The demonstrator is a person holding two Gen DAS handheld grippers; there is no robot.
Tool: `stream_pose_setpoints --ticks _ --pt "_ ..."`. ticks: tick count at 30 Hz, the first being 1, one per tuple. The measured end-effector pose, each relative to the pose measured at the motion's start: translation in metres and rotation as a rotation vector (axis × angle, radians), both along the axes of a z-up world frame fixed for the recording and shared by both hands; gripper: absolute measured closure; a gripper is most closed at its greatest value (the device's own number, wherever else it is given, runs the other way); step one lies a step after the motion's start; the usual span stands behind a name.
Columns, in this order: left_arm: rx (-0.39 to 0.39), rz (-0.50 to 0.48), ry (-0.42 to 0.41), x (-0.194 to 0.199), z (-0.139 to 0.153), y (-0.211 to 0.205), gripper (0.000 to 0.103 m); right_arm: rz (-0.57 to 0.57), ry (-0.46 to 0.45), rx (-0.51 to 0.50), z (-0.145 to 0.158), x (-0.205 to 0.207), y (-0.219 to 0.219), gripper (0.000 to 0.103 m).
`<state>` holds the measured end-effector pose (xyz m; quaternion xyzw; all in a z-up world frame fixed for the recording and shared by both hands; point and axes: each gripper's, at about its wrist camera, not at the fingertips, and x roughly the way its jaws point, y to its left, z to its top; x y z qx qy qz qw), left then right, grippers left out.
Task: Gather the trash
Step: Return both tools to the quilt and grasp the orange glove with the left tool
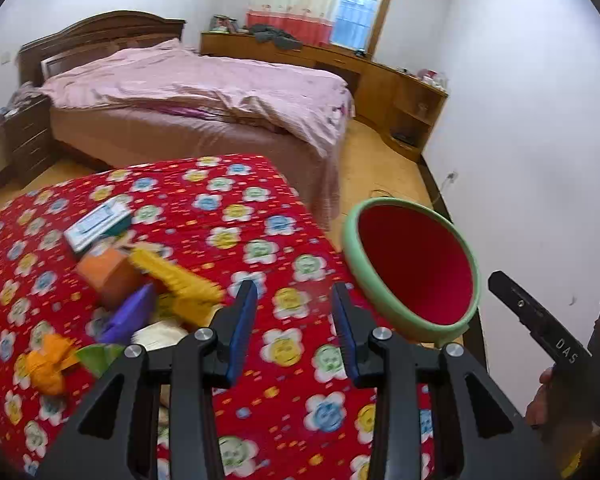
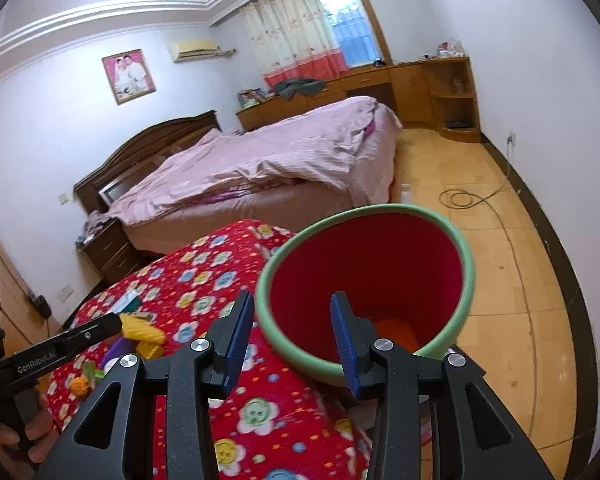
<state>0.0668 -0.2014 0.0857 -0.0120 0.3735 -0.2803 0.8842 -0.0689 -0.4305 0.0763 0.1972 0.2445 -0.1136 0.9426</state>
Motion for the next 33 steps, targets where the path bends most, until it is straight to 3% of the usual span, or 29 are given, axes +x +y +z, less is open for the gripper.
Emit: stream_pose_setpoints --ticks 11,18,24,33 --pt "0.004 0.192 -0.002 0.002 -0.001 0.087 0.065 0.076 0.005 0.007 0.003 0.009 0.035 0.062" --pt "0.033 0.360 0.014 0.009 -0.016 0.149 0.065 0.125 0.027 0.000 0.002 0.023 0.060 0.061" --pt "0.044 0.452 0.083 0.022 -0.041 0.185 0.065 0.169 0.063 -0.006 -0.006 0.043 0.080 0.061" --pt "0.057 0.490 0.226 0.041 -0.085 0.195 0.065 0.232 0.127 -0.023 -0.021 0.074 0.102 0.061"
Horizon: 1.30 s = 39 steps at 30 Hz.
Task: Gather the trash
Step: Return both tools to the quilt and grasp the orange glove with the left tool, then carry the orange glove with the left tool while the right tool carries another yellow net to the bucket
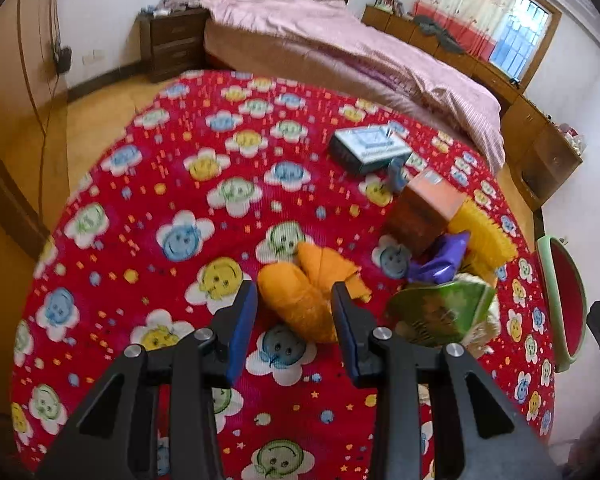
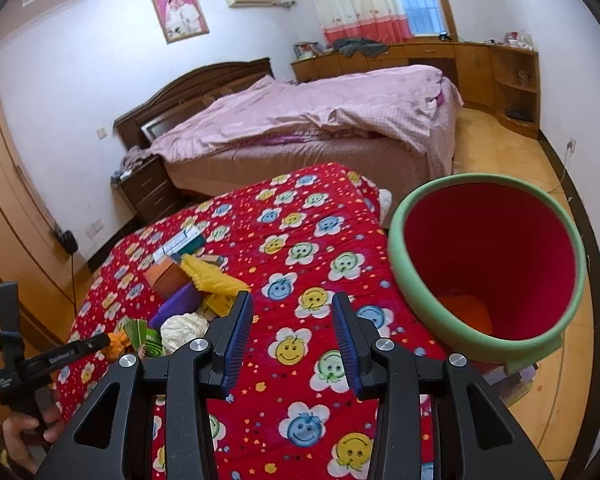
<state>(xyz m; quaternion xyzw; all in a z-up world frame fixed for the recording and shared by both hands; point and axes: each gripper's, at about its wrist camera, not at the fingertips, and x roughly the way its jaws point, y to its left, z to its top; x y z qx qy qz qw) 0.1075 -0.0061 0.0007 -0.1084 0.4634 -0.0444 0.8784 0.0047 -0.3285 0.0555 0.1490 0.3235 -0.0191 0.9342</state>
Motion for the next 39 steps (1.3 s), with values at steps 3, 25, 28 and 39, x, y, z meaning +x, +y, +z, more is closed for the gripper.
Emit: stream_pose_setpoints --ticks 3,25,28,39 --pt "-0.006 -0.007 0.023 0.004 -0.009 -0.003 0.065 0.023 0.021 -0.003 -0.005 0.011 0.005 0.061" --pt "-0.062 -0.059 -0.094 0.018 0.004 -0.007 0.076 0.289 0.173 -0.055 -0.048 0.110 0.060 0.058" --pt "-0.061 -0.061 -0.113 0.021 0.011 -0.008 0.076 0.301 0.170 -0.046 -0.051 0.117 0.062 0.058" --pt "-0.070 -0.105 -0.166 0.016 0.033 -0.022 0.076 0.285 0.086 -0.045 -0.035 0.105 0.057 0.091"
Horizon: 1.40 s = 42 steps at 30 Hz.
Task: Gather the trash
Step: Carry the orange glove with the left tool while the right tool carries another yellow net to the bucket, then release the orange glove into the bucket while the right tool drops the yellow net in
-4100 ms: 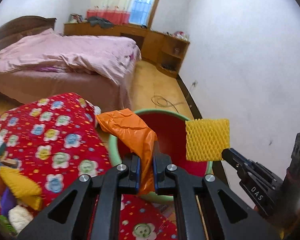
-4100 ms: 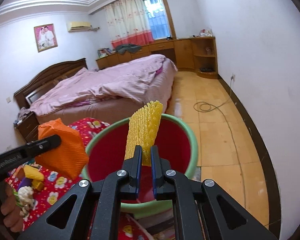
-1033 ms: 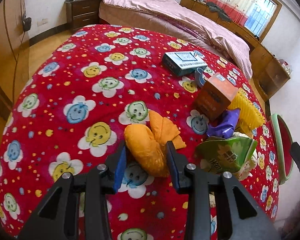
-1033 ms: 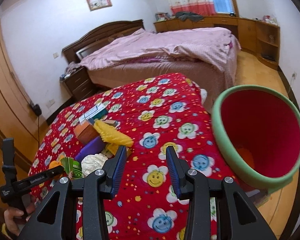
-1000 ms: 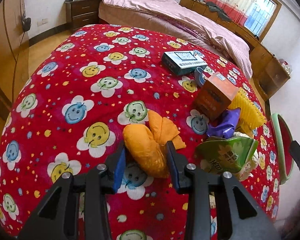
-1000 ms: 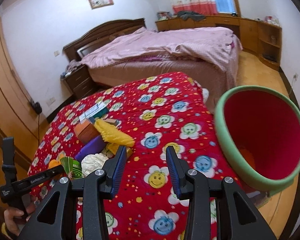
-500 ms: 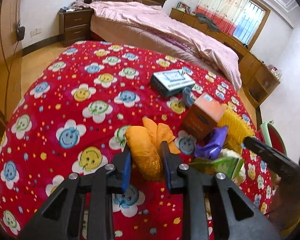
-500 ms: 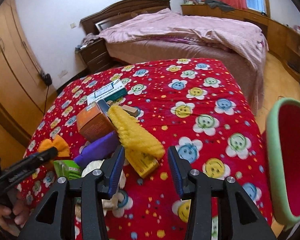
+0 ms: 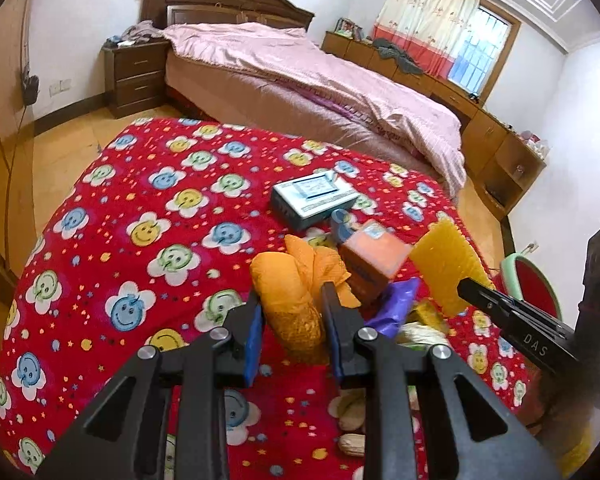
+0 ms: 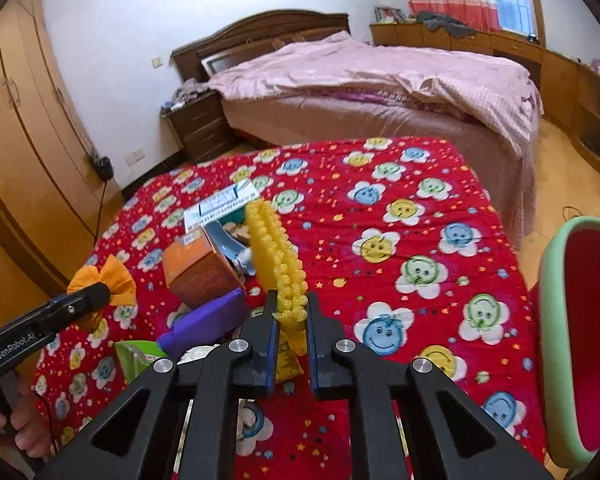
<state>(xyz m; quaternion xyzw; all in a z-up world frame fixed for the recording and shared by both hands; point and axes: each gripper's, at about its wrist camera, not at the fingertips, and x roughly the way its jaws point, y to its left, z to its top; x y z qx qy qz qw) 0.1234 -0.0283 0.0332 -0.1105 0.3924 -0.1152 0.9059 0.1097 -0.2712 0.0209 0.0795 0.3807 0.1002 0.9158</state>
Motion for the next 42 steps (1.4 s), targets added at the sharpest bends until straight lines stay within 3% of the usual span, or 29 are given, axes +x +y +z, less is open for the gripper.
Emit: stream_pose_setpoints --ticks 14,21,31,42 --pt "-0.013 -0.142 -0.124 -0.025 0.054 -0.044 0.076 -0.178 -0.152 0.056 0.058 -0.075 -0.048 0.092" --pt "-0.036 -0.237 -0.166 -0.039 0.079 -0.080 0.076 -0.280 -0.180 0.033 0.076 -0.112 -0.074 0.092" --pt "-0.013 -0.404 -0.208 -0.056 0.095 -0.157 0.076 -0.395 -0.208 0.047 0.081 -0.149 -0.123 0.092" --pt "0.037 -0.543 -0.193 -0.056 0.076 -0.251 0.076 -0.517 -0.199 0.067 0.061 -0.163 -0.178 0.092"
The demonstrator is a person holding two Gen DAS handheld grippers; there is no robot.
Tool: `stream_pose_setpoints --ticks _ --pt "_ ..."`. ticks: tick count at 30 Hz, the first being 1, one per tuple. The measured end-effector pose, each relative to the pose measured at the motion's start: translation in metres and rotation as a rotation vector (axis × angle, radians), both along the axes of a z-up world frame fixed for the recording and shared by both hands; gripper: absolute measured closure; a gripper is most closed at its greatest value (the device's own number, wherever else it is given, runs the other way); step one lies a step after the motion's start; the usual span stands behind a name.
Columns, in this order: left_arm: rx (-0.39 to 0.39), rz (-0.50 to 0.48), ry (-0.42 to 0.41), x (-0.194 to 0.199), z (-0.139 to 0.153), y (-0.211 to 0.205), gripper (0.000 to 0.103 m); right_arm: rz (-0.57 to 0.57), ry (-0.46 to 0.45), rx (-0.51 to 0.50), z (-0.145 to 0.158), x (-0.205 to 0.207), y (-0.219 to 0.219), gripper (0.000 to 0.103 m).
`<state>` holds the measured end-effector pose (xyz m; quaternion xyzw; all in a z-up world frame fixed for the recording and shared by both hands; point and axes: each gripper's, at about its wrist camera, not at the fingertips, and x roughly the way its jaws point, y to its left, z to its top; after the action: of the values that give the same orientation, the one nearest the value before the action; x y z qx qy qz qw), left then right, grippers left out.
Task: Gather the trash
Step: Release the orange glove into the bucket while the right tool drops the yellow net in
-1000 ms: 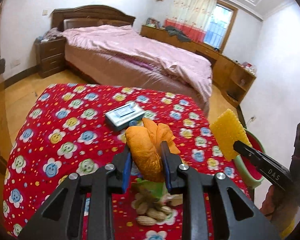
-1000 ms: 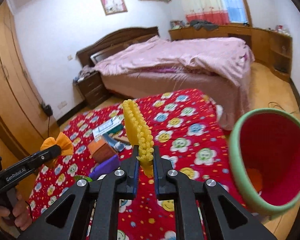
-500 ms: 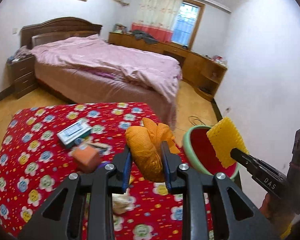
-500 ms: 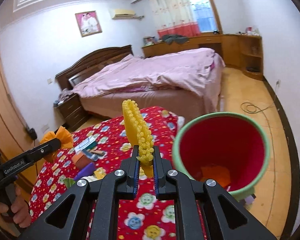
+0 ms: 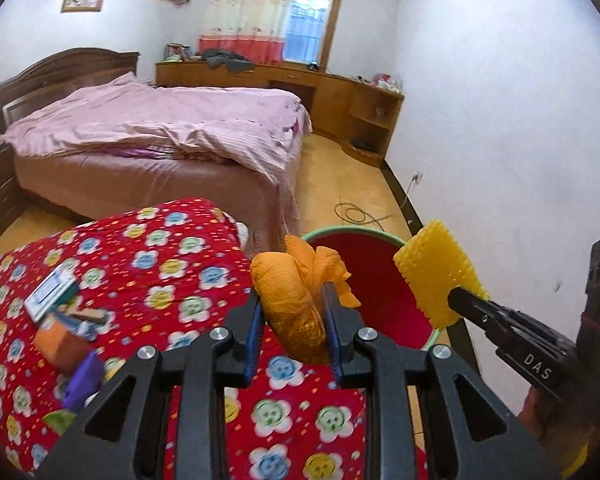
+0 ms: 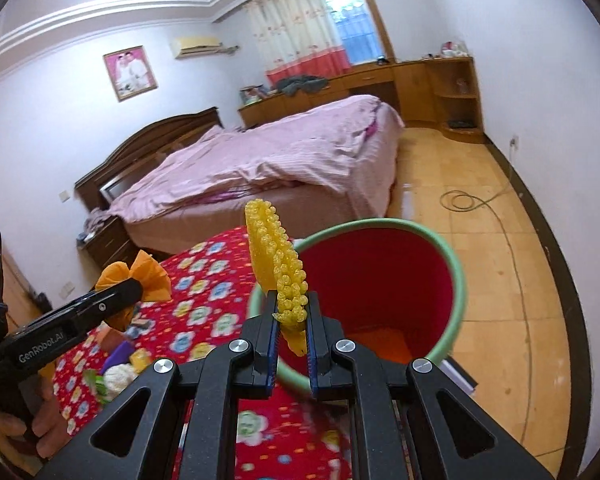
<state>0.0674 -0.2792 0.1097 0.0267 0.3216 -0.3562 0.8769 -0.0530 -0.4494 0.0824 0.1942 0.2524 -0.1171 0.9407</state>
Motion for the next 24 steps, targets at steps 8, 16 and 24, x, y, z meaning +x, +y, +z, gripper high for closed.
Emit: stream_pose_setpoints --ticks 8,16,24 --pt "0.046 -0.081 0.067 0.018 -0.034 -0.058 0.076 -0.063 0.054 0.038 -0.025 0.006 -0.034 0.092" --pt "0.079 -0.141 0.103 0.027 -0.057 -0.085 0.076 -0.090 0.086 0.092 -0.049 0.017 -0.062 0.089" --pt "0.104 -0.144 0.143 0.032 -0.071 -0.094 0.064 -0.073 0.104 0.130 -0.062 0.029 -0.074 0.086"
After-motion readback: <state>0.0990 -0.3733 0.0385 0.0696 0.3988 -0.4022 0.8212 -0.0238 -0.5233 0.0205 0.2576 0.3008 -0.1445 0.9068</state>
